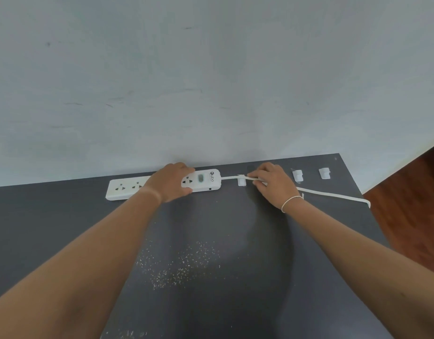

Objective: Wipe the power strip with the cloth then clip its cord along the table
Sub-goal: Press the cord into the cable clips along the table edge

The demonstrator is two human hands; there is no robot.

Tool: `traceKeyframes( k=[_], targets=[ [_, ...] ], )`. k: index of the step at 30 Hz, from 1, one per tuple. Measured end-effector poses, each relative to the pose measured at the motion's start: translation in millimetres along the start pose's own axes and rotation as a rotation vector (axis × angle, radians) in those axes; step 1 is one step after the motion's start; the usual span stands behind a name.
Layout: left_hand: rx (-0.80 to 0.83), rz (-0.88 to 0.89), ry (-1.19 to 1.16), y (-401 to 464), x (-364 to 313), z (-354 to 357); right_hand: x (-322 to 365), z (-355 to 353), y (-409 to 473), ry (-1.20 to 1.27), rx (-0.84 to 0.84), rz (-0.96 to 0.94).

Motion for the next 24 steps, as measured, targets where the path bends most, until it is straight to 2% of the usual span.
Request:
traceKeyframes(
  k=[10, 15, 19, 24],
  targets=[
    [0.001, -0.042, -0.012, 6.6, -2.2, -0.6, -12.8, -9.2, 0.8, 0.021, 0.021, -0.053],
    [-0.051, 0.064, -0.097, 24.5, -54.3, 2.9, -11.7, -11.5, 7.9, 0.010, 0.086, -0.110],
    [-0.010, 0.136, -0.169, 32.5, -92.4, 17.0, -6.6, -10.4, 7.2, -0.003, 0.117, -0.166],
    [-0.021, 0.126, -0.218, 37.1, -102.8, 24.6, -9.0, -6.4, 8.8, -0.008, 0.102, -0.157]
  ],
)
Point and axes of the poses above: each hand's wrist, its own y-axis towards the middle knuckle, its own z-axis out of the palm, x = y × z, the point moved 6 cm from there along y, towards the middle knuckle, and after that the axes turned 8 degrees about -x, right-handed, at the moved point
